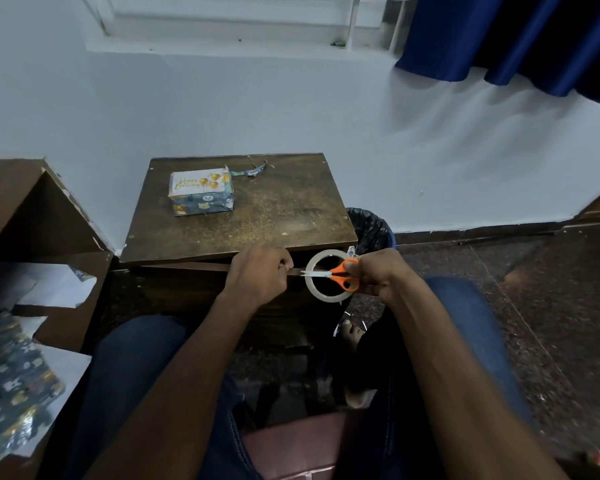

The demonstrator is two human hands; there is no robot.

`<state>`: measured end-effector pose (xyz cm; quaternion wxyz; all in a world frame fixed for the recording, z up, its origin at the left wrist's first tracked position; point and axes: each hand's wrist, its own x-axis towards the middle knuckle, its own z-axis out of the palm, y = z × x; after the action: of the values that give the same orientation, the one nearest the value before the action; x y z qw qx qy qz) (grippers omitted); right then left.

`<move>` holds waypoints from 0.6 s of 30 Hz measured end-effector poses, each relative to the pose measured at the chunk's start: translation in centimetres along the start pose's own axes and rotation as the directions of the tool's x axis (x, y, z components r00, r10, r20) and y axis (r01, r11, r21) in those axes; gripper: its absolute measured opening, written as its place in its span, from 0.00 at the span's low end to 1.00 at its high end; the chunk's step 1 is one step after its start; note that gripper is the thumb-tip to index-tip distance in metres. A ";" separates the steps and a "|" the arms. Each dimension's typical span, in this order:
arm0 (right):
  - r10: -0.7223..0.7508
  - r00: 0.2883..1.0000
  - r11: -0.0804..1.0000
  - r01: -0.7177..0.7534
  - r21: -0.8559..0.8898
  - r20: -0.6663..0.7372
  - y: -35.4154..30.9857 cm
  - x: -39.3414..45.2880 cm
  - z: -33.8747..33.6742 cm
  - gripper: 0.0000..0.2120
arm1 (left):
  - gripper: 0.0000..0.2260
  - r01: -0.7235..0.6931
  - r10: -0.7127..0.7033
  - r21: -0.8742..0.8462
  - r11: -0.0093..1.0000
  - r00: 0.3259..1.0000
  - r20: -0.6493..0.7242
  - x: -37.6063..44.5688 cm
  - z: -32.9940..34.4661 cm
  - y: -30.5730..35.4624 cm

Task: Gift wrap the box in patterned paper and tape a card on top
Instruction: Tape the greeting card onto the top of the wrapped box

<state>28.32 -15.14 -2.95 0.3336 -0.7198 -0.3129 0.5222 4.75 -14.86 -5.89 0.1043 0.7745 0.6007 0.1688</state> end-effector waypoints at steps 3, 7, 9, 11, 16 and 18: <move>-0.003 1.000 0.996 0.003 0.087 -0.003 -0.1 0.1 0.0 0.07 | 0.10 0.030 -0.030 -0.019 0.999 0.999 0.010 -0.8 -0.3 0.1; 0.029 1.000 0.997 -0.029 0.074 0.010 0.3 1.1 0.6 0.09 | 0.11 0.109 -0.101 -0.089 0.990 0.990 0.094 -1.5 -0.7 -0.2; 0.075 0.997 0.995 -0.077 0.069 0.021 1.1 2.0 1.3 0.08 | 0.09 0.140 -0.131 -0.101 0.985 0.987 0.097 -1.7 -0.5 -0.3; 0.148 0.988 0.986 -0.151 0.078 0.038 2.0 2.8 2.3 0.05 | 0.09 0.147 -0.147 -0.004 0.989 0.988 0.045 -2.2 0.2 0.0; 0.301 0.946 0.923 -0.320 0.212 0.117 5.3 6.2 5.5 0.06 | 0.07 0.186 -0.188 0.154 0.970 0.982 -0.004 -2.9 2.4 1.3; 0.343 0.930 0.885 -0.367 0.287 0.133 6.7 7.7 6.4 0.09 | 0.06 0.182 -0.184 0.138 0.974 0.983 0.007 -2.8 2.8 1.0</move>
<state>24.85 -11.88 -14.02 0.3274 -0.6833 -0.1039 0.6443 6.14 -17.68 -8.44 0.0721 0.7228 0.6785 0.1094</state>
